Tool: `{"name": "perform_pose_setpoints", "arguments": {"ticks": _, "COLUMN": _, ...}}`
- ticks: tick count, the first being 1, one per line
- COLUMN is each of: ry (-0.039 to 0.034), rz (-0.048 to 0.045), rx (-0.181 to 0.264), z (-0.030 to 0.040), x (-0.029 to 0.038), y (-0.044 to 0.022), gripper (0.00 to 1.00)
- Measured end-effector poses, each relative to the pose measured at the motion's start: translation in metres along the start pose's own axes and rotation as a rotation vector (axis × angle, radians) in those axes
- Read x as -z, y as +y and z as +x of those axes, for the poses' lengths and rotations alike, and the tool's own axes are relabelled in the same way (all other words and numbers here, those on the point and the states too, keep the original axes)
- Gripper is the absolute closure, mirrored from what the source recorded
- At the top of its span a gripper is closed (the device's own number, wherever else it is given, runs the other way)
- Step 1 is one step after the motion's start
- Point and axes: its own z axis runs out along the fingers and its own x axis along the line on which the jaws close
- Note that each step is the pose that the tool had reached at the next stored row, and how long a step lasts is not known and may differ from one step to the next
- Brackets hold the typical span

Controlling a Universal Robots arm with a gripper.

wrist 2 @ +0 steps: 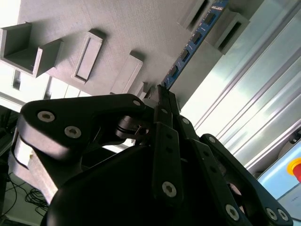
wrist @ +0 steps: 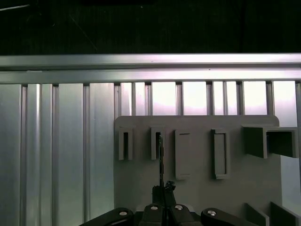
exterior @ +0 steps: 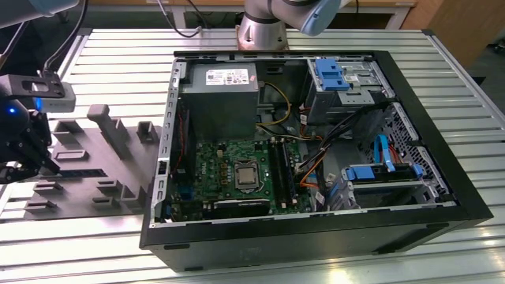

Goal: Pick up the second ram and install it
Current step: 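Pick up the second ram and move it above second insertion slot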

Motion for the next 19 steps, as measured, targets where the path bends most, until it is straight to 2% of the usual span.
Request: {"name": "perform_pose_setpoints", "arguments": {"ticks": 19, "ry": -0.0001, "rz": 0.0000, "rx": 0.000, "z": -0.0001, "x": 0.0041, "y": 0.0001, "gripper": 0.88}}
